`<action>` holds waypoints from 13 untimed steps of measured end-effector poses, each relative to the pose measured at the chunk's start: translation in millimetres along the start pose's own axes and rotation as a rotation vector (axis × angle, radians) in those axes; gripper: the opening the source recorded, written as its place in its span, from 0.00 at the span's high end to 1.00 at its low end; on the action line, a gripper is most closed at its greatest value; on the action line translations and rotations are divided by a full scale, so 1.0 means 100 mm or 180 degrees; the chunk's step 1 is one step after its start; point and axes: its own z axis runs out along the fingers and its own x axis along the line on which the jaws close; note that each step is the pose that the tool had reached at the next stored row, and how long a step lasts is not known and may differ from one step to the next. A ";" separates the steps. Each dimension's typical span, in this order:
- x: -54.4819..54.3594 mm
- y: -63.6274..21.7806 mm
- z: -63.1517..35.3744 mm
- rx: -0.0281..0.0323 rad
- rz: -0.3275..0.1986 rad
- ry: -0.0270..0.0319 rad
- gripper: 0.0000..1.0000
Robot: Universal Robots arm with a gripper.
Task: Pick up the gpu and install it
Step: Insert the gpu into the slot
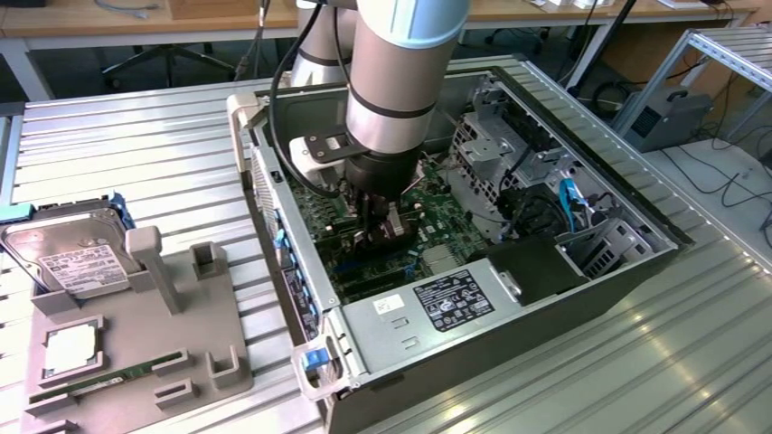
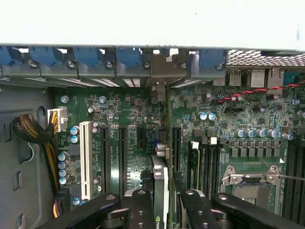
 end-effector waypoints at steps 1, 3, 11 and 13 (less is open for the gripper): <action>0.00 0.001 0.000 -0.0002 0.0000 -0.0002 0.73; 0.00 0.000 0.001 -0.0001 0.0000 -0.0001 0.73; 0.00 0.001 0.001 -0.0003 0.0000 -0.0002 0.73; 0.00 0.001 0.001 -0.0004 0.0000 -0.0003 0.73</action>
